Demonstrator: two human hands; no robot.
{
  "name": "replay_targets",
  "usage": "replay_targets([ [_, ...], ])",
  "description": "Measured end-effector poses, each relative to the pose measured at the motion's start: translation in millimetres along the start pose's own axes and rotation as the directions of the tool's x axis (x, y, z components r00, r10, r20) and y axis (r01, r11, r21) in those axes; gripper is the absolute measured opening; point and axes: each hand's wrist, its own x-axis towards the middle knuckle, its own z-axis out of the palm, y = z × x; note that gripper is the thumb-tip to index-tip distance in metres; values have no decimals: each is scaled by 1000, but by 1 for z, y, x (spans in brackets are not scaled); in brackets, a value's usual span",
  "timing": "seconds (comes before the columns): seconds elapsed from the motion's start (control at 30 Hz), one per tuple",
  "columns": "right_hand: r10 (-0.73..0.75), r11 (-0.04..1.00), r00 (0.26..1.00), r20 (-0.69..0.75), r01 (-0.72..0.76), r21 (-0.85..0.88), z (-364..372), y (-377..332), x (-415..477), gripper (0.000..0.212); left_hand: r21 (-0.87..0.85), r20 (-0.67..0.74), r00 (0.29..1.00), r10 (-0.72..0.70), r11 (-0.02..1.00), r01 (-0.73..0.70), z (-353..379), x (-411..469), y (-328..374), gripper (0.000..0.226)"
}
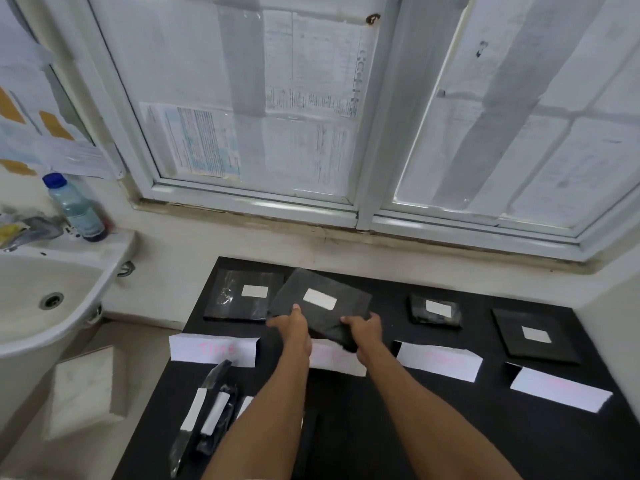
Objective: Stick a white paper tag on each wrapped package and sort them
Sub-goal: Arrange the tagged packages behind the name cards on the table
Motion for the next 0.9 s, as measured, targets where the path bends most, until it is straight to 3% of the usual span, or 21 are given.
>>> replay_targets([
  [0.07, 4, 1000, 999, 35, -5, 22, 0, -19, 30, 66, 128, 75, 997, -29, 992, 19, 13, 27, 0, 73],
  [0.13, 35, 999, 996, 77, -34, -8, -3, -32, 70, 58, 273, 114, 991, -68, 961, 34, 23, 55, -2, 70],
  [0.3, 131, 988, 978, 162, -115, -101, 3, -35, 135, 46, 381, 26, 980, -198, 908, 173, 41, 100, -10, 79],
  [0.47, 2, 937, 999, 39, 12, -348, 7, -20, 164, 38, 629, -34, 968, -250, 747, 215, 48, 131, -19, 43],
  [0.57, -40, 903, 999, -2, 35, -429, 9, -14, 166, 34, 826, -23, 975, -221, 545, 143, 53, 130, -15, 14],
  [0.63, -41, 899, 999, -13, 31, -436, 11, -11, 164, 42, 880, 23, 978, -207, 469, 79, 52, 129, -12, 12],
  [0.77, -154, 883, 986, -59, 110, -457, 16, -6, 135, 62, 887, 175, 978, -113, 449, -107, 37, 116, 0, 15],
  [0.9, -376, 816, 925, -62, 299, -495, 29, 9, 73, 37, 839, 292, 955, 52, 465, -282, -3, 89, 12, 14],
])
